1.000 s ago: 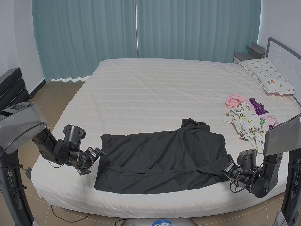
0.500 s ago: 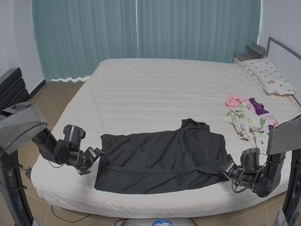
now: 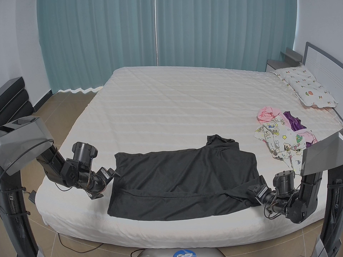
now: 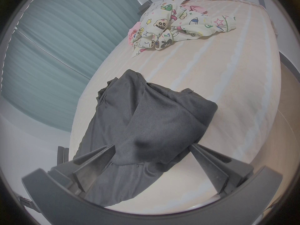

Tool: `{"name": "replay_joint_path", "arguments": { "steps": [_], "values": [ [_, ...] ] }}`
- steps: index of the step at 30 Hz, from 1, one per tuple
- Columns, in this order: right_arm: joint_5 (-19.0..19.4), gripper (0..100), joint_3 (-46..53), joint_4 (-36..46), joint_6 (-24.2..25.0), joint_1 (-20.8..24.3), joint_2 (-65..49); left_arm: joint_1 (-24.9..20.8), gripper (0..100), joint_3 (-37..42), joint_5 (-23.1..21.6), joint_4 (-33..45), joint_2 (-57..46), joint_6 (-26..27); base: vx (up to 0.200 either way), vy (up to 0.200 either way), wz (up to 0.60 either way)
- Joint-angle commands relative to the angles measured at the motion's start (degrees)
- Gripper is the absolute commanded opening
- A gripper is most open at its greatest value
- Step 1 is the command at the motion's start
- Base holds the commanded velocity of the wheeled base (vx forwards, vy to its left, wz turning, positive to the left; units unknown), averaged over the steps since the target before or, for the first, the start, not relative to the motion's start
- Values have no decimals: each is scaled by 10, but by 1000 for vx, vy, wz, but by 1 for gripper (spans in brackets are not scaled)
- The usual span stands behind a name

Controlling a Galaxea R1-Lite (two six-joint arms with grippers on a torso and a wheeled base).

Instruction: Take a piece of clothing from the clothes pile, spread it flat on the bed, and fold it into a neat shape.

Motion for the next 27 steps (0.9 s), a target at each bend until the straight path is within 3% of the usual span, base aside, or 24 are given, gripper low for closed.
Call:
{"name": "replay_joint_path", "arguments": {
  "steps": [1, 9, 12, 13, 27],
  "values": [
    [0, 100, -15, 1, 2, 3, 17, 0, 100, -1, 0, 0, 1, 0, 0, 0, 0],
    [-2, 100, -28, 1, 5, 4, 23, 0, 100, -1, 1, 0, 1, 0, 0, 0, 0],
    [-19, 100, -25, 0, 6, 8, 20, 0, 100, -1, 0, 0, 1, 0, 0, 0, 0],
    [-26, 0, -23, -1, 6, 8, 18, 0, 100, -1, 0, 0, 1, 0, 0, 0, 0],
    [-47, 0, -13, -12, 6, 12, -14, 0, 100, -1, 0, 0, 1, 0, 0, 0, 0]
  ]
}}
